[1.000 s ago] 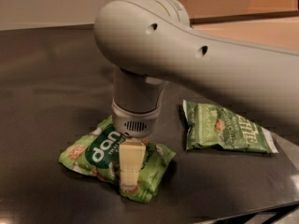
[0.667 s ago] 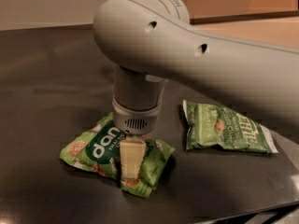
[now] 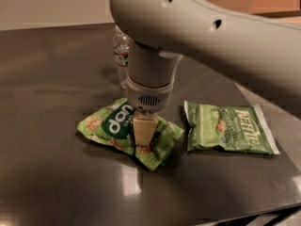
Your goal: Move green rice chip bag near water bottle
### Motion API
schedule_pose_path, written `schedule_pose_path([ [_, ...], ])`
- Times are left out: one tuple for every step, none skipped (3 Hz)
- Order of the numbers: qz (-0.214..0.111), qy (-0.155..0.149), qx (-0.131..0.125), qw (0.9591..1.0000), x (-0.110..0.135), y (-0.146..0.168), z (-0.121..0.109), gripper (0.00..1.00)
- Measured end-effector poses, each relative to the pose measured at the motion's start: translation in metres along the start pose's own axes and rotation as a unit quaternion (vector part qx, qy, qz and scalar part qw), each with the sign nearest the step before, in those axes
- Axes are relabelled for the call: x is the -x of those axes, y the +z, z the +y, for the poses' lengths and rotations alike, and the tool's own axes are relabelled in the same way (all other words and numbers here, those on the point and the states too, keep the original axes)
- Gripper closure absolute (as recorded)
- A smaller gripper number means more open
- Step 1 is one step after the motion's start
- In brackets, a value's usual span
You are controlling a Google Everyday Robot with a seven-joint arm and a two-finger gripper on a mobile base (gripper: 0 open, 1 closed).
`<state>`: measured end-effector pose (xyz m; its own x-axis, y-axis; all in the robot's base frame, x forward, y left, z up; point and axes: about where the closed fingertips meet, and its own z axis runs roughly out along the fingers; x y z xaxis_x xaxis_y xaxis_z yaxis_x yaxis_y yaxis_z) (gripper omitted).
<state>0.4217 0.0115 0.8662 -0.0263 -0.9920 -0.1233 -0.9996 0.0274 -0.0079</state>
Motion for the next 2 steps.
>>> schedule_pose_path([
  [0.001,-0.006,-0.020,0.9998,-0.007,-0.015,-0.033,1.00],
  [-0.001,-0.010,-0.028,0.9996,-0.009,-0.020,-0.061,1.00],
])
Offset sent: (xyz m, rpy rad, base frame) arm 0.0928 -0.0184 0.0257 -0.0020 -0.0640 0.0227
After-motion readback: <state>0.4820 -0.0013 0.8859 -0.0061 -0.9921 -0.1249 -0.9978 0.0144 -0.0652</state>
